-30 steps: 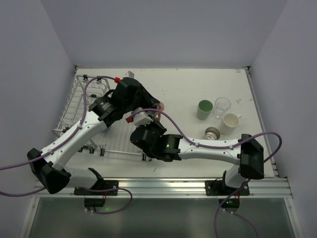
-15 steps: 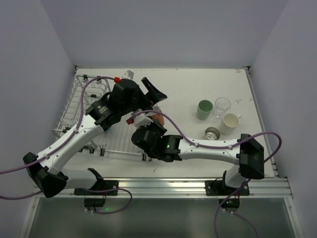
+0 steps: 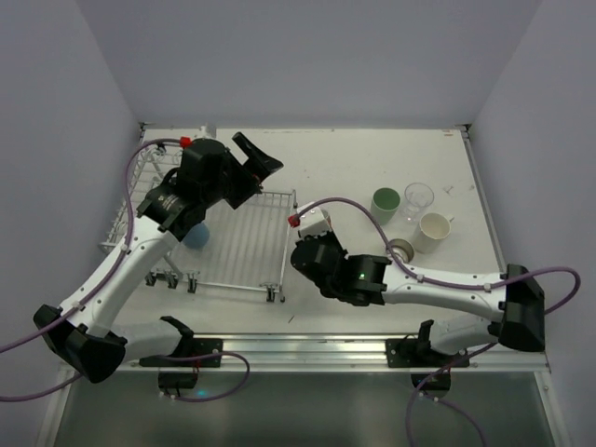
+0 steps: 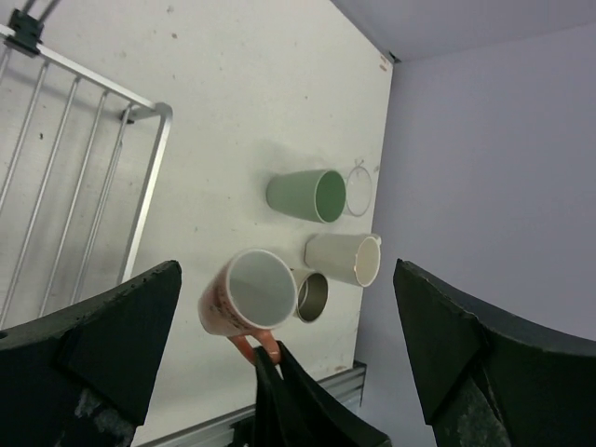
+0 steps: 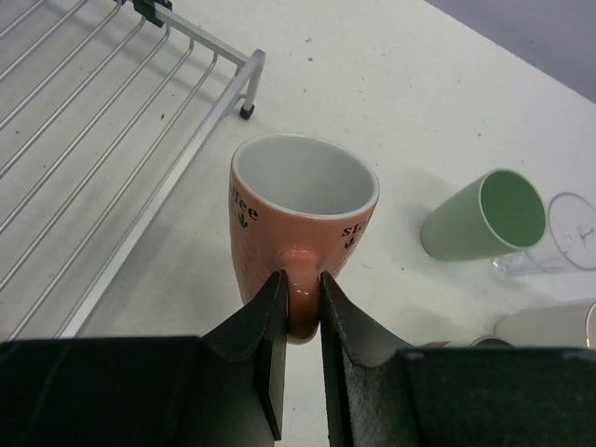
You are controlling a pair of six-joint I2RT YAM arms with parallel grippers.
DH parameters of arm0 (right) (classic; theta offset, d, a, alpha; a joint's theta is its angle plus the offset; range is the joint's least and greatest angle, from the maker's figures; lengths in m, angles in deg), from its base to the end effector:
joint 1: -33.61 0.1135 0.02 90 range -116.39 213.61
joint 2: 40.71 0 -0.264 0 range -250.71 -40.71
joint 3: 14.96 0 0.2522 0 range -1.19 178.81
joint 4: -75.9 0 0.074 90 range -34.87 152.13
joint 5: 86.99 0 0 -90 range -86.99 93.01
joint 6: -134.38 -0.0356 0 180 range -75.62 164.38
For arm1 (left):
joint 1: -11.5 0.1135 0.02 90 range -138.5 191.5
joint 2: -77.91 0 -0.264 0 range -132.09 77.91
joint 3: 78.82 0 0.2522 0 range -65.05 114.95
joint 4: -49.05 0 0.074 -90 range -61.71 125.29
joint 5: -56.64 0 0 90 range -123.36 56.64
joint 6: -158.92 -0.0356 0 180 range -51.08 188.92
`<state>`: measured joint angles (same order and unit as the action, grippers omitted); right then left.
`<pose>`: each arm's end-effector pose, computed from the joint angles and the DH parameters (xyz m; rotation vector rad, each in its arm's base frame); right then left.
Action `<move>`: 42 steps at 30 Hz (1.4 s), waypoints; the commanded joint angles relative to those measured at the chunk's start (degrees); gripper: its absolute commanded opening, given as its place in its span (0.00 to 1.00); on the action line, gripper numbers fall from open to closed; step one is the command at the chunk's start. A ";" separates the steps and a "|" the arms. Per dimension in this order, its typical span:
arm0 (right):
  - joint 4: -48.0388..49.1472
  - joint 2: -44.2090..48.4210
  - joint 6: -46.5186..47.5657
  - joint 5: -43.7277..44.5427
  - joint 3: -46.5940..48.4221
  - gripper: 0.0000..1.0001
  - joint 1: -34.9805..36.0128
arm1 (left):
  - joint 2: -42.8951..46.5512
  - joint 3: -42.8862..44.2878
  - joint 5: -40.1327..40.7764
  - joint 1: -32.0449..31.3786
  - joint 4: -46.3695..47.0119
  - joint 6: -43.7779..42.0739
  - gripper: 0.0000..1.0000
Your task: Unload the cups from the dish rack
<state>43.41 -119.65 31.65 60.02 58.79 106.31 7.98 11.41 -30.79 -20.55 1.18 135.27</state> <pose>0.1161 0.2722 0.2927 -0.4964 1.8464 -0.1216 0.2238 -0.1382 0.3983 -0.6808 2.1043 -0.9820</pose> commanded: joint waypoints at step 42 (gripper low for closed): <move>19.08 10.20 -8.79 -17.72 -12.27 0.00 -26.30 | -1.43 -41.91 -21.31 -12.77 58.23 -16.43 0.00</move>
<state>59.50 -109.84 26.27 41.99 41.96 80.39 7.37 -27.27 -53.67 -31.85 41.31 118.44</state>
